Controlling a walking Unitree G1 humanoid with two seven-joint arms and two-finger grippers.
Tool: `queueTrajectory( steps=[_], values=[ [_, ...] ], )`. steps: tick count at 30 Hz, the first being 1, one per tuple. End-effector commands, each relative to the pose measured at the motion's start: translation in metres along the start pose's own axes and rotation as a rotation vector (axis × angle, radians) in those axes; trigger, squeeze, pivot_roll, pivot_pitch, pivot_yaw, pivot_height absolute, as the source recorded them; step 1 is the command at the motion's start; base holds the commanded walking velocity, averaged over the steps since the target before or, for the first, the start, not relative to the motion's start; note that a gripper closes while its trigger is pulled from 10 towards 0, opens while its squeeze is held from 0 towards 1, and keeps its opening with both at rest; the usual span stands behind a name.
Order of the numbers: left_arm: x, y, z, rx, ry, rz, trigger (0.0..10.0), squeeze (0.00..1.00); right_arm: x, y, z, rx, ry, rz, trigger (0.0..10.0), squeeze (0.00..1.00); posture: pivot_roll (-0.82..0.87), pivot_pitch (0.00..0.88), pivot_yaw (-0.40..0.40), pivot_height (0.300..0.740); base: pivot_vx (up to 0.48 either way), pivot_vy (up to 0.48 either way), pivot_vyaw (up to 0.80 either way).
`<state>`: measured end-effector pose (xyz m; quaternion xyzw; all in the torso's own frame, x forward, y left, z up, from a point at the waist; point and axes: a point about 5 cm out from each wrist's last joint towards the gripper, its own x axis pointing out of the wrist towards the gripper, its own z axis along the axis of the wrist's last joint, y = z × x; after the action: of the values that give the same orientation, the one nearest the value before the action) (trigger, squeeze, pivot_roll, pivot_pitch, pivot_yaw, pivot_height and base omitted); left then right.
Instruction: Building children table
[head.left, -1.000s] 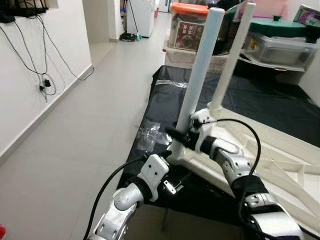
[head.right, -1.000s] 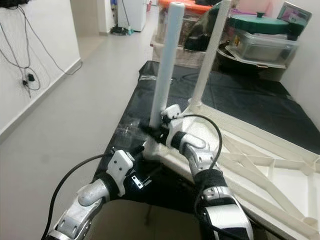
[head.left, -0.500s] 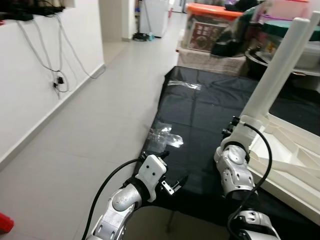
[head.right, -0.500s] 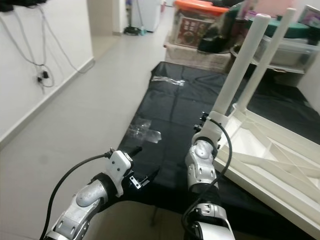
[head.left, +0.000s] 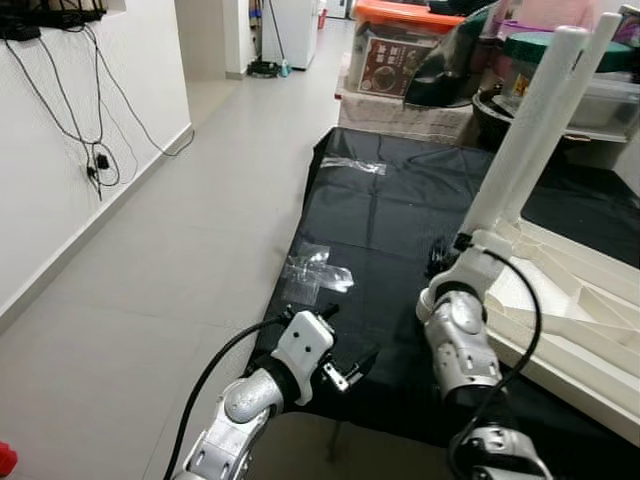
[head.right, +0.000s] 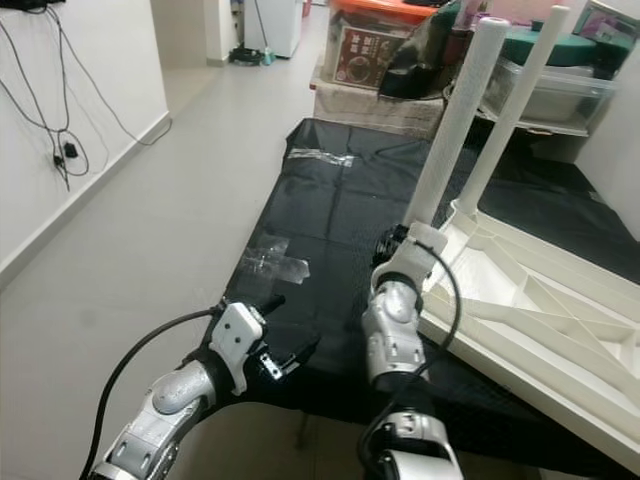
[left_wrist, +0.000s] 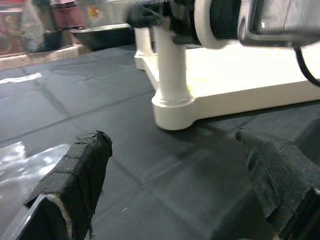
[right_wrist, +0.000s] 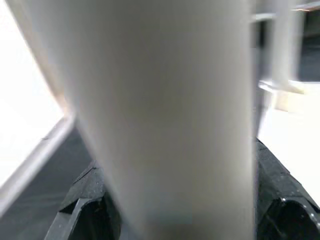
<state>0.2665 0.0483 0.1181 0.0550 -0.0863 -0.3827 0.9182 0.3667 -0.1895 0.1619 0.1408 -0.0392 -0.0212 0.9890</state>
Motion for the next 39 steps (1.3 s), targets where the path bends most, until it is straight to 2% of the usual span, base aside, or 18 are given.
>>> queueTrajectory(
  steps=[1,2,6,10,13,17,18,22,24,28,29,30,31,32,33,34,36,39],
  values=[
    [0.003,-0.002,0.001,0.006,0.0,-0.015,10.0,0.0,0.001,0.019,-0.004,0.011,0.081,0.258,10.0,0.0,0.13,0.0,-0.099,0.74,0.0,0.0,0.0],
    [0.003,-0.003,0.001,0.006,-0.002,-0.016,10.0,0.0,-0.004,0.026,-0.003,-0.037,0.167,0.517,10.0,0.0,0.13,0.0,-0.099,0.74,0.0,0.0,0.0],
    [0.004,-0.004,0.002,0.006,-0.003,-0.016,10.0,0.0,-0.009,0.03,-0.004,-0.076,0.214,0.66,10.0,0.0,0.14,0.0,-0.109,0.74,0.0,0.0,0.0],
    [0.004,-0.004,0.003,0.008,-0.006,-0.014,10.0,0.0,-0.021,0.044,-0.009,-0.102,0.286,0.949,10.0,0.0,0.15,0.0,-0.118,0.74,0.0,0.0,0.0],
    [0.004,-0.005,0.003,0.009,-0.008,-0.013,10.0,0.0,-0.024,0.051,-0.011,-0.081,0.312,1.066,10.0,0.0,0.15,0.0,-0.118,0.74,0.0,0.0,0.0],
    [0.004,-0.005,0.003,0.009,-0.008,-0.013,10.0,0.0,-0.025,0.054,-0.014,-0.091,0.334,1.104,10.0,0.0,0.15,0.0,-0.118,0.74,0.0,0.0,0.0],
    [0.004,-0.004,0.004,0.01,-0.008,-0.014,10.0,0.0,-0.023,0.055,-0.015,-0.108,0.341,1.104,0.0,0.0,0.15,0.0,-0.119,0.74,0.0,0.0,0.0],
    [0.003,-0.004,0.004,0.009,-0.008,-0.014,10.0,0.0,-0.004,0.048,-0.017,-0.182,0.286,0.835,0.0,0.0,0.15,0.0,-0.117,0.74,0.0,0.0,0.0],
    [0.003,-0.004,0.004,0.009,-0.008,-0.014,10.0,0.0,-0.004,0.048,-0.017,-0.182,0.286,0.835,0.0,0.0,0.15,0.0,-0.117,0.74,0.0,0.0,0.0],
    [0.002,-0.003,0.004,0.007,-0.007,-0.014,10.0,0.0,0.02,0.009,-0.003,-0.181,0.181,0.183,0.0,0.0,0.15,0.0,-0.115,0.74,0.0,0.0,0.0],
    [0.002,-0.003,0.004,0.007,-0.007,-0.014,10.0,0.0,0.02,0.009,-0.003,-0.181,0.181,0.183,0.0,0.0,0.15,0.0,-0.115,0.74,0.0,0.0,0.0],
    [0.002,-0.003,0.004,0.006,-0.006,-0.014,10.0,0.0,0.02,0.0,-0.001,-0.184,0.164,0.071,0.0,0.0,0.15,0.0,-0.115,0.74,0.0,0.0,0.0],
    [0.002,-0.003,0.004,0.006,-0.006,-0.015,10.0,0.0,0.016,-0.017,0.002,-0.167,0.12,-0.156,0.0,0.0,0.14,0.0,-0.109,0.74,0.0,0.0,0.0],
    [0.002,-0.003,0.004,0.006,-0.006,-0.015,10.0,0.0,0.016,-0.017,0.002,-0.167,0.12,-0.156,0.0,0.0,0.14,0.0,-0.109,0.74,0.0,0.0,0.0],
    [0.002,-0.003,0.004,0.006,-0.005,-0.016,10.0,0.0,0.007,-0.031,0.003,-0.126,0.084,-0.35,0.0,0.0,0.14,0.0,-0.109,0.74,0.0,0.0,0.0],
    [0.002,-0.003,0.004,0.006,-0.005,-0.016,10.0,0.0,0.007,-0.031,0.003,-0.126,0.084,-0.35,0.0,0.0,0.14,0.0,-0.109,0.74,0.0,0.0,0.0],
    [0.001,-0.004,0.003,0.006,-0.003,-0.016,10.0,0.0,-0.01,-0.039,-0.002,-0.059,0.047,-0.568,0.0,0.0,0.14,0.0,-0.107,0.74,0.0,0.0,0.0],
    [0.002,-0.004,0.003,0.005,-0.003,-0.016,10.0,0.0,-0.015,-0.035,-0.006,-0.034,0.043,-0.605,0.0,0.0,0.14,0.0,-0.107,0.74,0.0,0.0,0.0]
  ],
)
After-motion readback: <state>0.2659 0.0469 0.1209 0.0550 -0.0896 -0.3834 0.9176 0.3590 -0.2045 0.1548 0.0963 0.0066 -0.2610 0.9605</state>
